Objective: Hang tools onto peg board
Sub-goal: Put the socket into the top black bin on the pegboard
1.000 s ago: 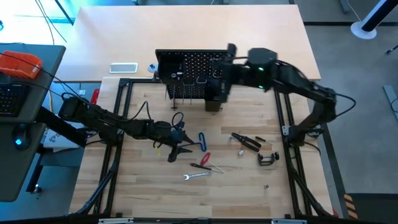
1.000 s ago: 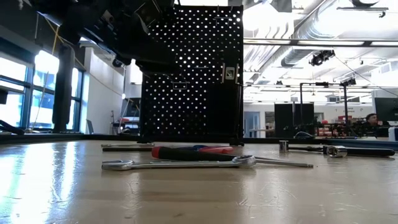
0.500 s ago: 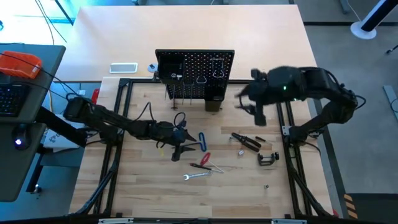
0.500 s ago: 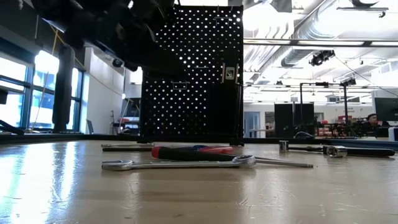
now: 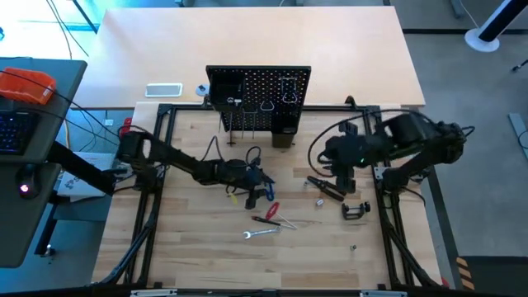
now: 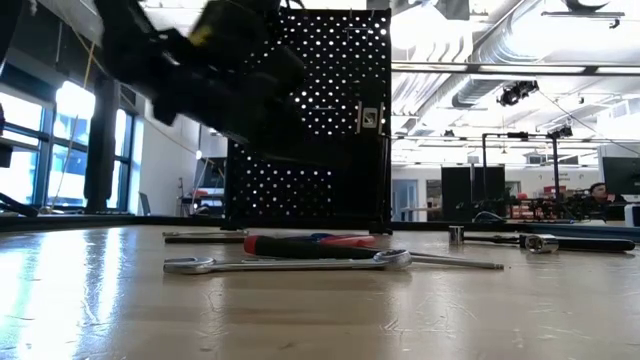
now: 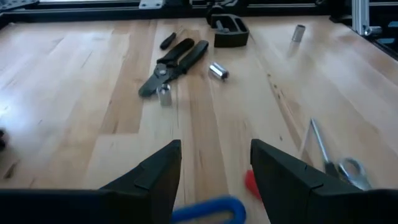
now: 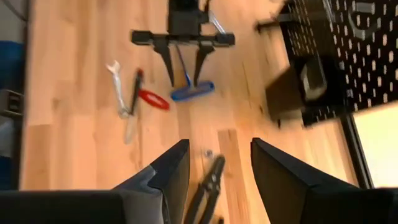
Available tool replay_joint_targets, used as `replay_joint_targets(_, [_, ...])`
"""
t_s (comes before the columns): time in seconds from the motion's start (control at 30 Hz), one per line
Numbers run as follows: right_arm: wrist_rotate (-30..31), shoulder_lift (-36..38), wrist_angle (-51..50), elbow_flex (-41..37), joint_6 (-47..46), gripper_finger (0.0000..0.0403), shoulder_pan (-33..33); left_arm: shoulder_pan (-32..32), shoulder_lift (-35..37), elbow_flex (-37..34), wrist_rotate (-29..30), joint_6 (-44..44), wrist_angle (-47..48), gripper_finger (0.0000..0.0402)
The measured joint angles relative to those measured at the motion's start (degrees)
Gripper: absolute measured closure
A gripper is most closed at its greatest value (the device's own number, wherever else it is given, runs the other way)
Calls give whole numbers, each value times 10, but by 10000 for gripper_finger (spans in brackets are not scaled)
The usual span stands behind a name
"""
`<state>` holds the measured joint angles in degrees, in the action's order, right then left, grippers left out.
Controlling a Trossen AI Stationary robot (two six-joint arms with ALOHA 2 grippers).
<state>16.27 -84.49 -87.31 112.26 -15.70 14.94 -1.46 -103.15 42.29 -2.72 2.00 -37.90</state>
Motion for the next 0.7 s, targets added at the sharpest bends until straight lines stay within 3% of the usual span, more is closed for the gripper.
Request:
replay_joint_targets(0.5, [14, 4, 2, -241, -162, 238, 93, 44, -157, 170, -47, 21, 21, 216])
replay_joint_targets(0.7, [26, 12, 70, -337, -231, 238, 136, 54, -208, 232, -60, 12, 27, 216])
